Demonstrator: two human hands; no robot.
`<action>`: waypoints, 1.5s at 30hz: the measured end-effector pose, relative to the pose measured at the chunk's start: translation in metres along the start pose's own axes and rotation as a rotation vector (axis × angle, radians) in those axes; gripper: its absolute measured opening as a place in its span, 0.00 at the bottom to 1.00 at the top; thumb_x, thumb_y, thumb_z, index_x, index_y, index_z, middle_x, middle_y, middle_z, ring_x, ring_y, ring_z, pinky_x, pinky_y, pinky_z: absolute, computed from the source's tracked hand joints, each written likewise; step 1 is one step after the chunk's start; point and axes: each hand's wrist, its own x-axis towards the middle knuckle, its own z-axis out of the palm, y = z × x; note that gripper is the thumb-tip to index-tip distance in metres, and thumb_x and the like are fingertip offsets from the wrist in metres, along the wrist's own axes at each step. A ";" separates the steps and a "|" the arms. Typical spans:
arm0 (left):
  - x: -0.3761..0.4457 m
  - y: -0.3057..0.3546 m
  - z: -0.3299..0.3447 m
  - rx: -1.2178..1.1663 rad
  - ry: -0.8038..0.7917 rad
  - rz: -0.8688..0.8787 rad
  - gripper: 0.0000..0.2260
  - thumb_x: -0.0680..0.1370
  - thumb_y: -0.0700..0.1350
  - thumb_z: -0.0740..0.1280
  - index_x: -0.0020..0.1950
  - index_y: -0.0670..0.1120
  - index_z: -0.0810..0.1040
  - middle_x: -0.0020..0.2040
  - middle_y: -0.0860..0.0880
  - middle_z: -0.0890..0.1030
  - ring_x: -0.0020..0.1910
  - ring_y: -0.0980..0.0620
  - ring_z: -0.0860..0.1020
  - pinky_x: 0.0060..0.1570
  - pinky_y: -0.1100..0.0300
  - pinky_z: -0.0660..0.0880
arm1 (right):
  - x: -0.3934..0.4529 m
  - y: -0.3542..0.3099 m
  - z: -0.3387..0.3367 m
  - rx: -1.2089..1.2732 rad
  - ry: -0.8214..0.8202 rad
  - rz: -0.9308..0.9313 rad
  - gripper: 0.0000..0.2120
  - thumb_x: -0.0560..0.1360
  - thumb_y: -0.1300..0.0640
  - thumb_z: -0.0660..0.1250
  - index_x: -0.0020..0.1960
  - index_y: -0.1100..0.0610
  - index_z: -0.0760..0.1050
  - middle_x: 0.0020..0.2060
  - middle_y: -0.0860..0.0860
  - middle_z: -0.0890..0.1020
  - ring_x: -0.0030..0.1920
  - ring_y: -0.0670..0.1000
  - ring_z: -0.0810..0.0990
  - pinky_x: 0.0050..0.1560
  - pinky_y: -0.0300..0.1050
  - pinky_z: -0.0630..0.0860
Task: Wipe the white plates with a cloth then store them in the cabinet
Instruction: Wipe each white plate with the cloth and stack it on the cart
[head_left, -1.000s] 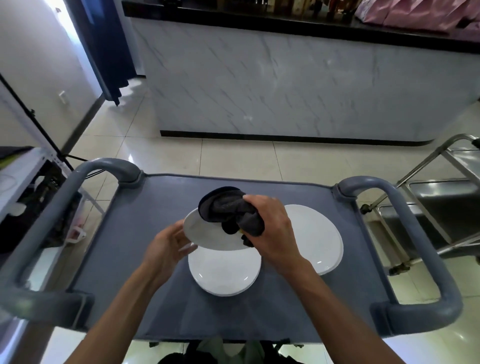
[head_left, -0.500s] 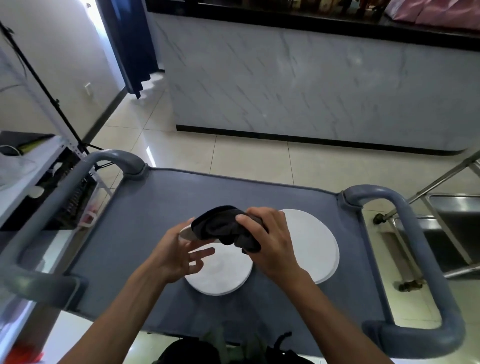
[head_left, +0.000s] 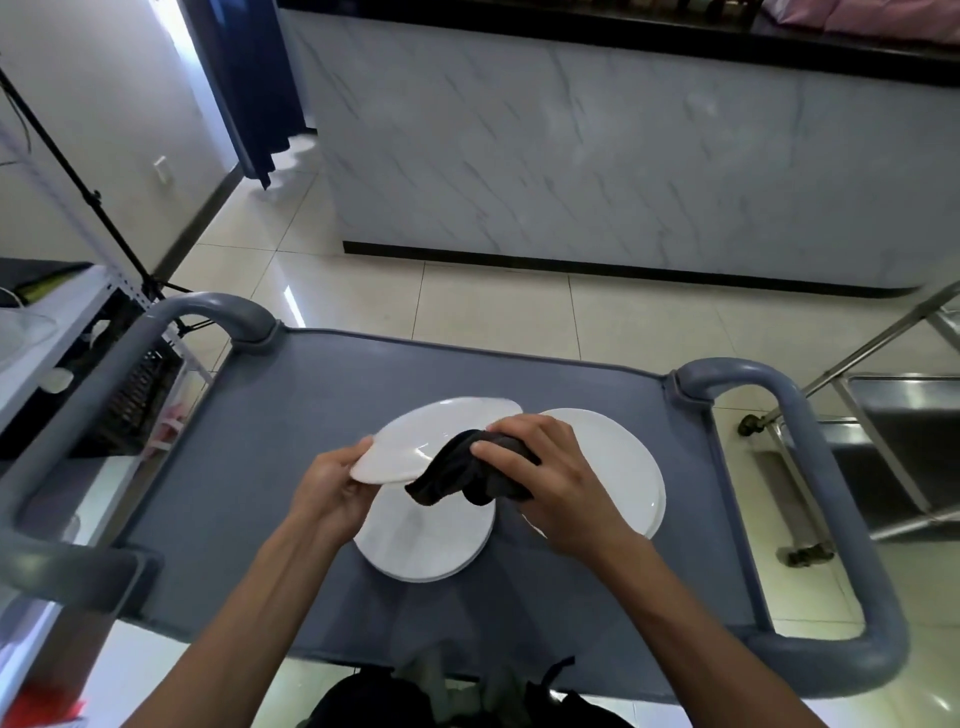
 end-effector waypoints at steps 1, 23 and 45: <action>0.000 0.001 -0.001 0.003 0.006 0.008 0.08 0.83 0.35 0.59 0.55 0.33 0.76 0.43 0.42 0.84 0.38 0.51 0.84 0.32 0.63 0.80 | -0.003 0.001 -0.002 -0.006 -0.027 0.017 0.14 0.77 0.66 0.66 0.60 0.59 0.82 0.57 0.59 0.81 0.55 0.61 0.80 0.54 0.58 0.75; -0.014 0.007 -0.018 0.256 -0.268 0.221 0.18 0.72 0.35 0.69 0.62 0.37 0.80 0.54 0.36 0.84 0.47 0.41 0.85 0.40 0.52 0.82 | 0.048 -0.026 0.053 0.375 -0.131 0.579 0.30 0.73 0.57 0.76 0.73 0.52 0.70 0.73 0.46 0.70 0.72 0.47 0.68 0.74 0.48 0.65; -0.001 0.042 -0.036 0.463 -0.400 0.328 0.13 0.73 0.35 0.70 0.57 0.40 0.84 0.53 0.37 0.85 0.47 0.40 0.85 0.43 0.52 0.83 | 0.065 -0.077 0.082 0.069 -0.066 0.497 0.25 0.76 0.55 0.70 0.71 0.53 0.72 0.73 0.51 0.69 0.72 0.54 0.68 0.68 0.59 0.68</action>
